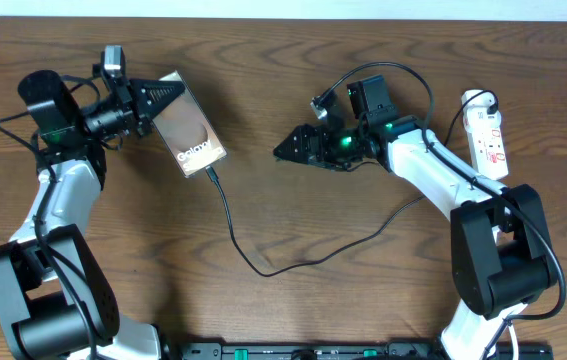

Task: Plug charger to phone and switch on socket
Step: 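Open the right gripper and pull it back from the phone, then lower the cabled phone flat onto the table with the left gripper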

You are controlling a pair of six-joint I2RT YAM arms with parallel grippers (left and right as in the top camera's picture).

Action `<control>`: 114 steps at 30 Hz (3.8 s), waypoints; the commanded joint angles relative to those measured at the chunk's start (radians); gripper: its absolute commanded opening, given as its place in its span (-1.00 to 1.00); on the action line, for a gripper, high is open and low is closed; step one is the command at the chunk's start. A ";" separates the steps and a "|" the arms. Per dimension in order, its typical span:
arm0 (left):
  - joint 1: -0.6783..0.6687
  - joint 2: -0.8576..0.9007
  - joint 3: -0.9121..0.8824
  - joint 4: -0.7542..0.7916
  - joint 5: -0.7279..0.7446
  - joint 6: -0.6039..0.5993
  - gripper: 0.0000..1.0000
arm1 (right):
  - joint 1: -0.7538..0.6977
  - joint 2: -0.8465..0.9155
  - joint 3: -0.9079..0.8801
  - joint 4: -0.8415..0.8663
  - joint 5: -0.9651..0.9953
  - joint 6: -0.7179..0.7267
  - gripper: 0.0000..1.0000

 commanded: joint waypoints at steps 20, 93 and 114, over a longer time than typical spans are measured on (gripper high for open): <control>-0.021 0.142 0.022 -0.612 -0.243 0.604 -0.85 | 0.004 -0.002 0.005 -0.013 0.212 -0.098 0.99; -0.122 0.322 0.021 -0.817 -0.662 0.652 -0.35 | 0.004 -0.002 0.005 -0.017 0.212 -0.098 0.99; -0.122 0.322 0.021 -1.043 -0.954 0.653 0.06 | 0.004 -0.002 0.005 -0.021 0.211 -0.098 0.99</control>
